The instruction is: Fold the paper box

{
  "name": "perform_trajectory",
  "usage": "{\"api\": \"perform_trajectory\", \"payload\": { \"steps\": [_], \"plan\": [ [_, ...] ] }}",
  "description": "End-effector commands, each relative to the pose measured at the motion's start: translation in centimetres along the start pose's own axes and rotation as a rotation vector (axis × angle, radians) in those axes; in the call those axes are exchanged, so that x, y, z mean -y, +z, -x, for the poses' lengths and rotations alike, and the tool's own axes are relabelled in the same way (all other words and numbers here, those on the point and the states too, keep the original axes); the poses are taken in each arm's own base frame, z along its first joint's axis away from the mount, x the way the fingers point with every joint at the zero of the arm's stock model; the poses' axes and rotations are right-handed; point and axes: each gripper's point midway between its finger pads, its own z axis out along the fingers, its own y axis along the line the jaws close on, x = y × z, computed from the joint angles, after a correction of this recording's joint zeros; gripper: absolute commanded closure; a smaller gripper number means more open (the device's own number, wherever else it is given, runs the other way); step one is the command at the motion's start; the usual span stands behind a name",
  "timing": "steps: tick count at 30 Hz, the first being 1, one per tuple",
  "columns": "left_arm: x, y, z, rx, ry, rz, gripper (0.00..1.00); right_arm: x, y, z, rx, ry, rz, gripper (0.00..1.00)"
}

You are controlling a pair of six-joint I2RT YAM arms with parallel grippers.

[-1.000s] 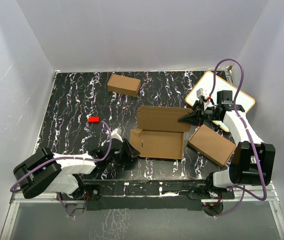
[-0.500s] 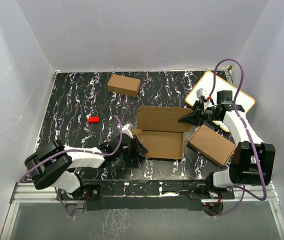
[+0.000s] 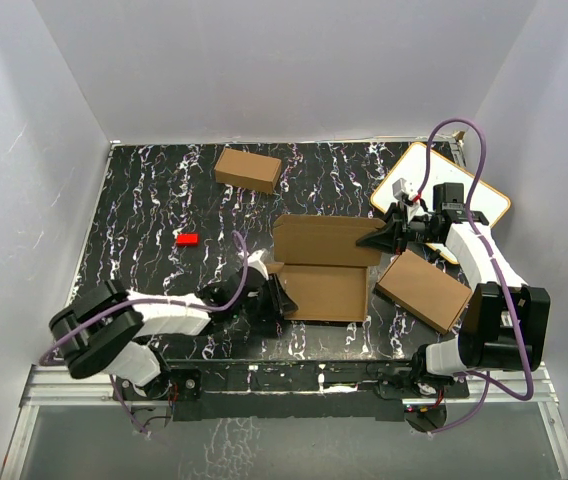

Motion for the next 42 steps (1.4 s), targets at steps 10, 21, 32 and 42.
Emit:
{"api": "perform_trajectory", "payload": {
  "steps": [10,21,32,42],
  "plan": [
    [-0.6,-6.7,3.3,0.164,0.108,0.063,0.59,0.0,-0.1,1.7,0.048,-0.124,0.019,0.92],
    [-4.4,-10.1,6.9,0.324,0.137,0.139,0.31,0.0,0.0,1.6,0.05,-0.121,0.021,0.92],
    [-3.5,-6.2,7.5,0.207,0.165,0.032,0.39,0.0,0.0,1.5,0.05,-0.117,0.022,0.92],
    [-2.9,-4.7,7.5,0.192,0.167,-0.027,0.89,0.1,0.0,1.4,0.047,-0.118,0.02,0.92]
  ]
}}
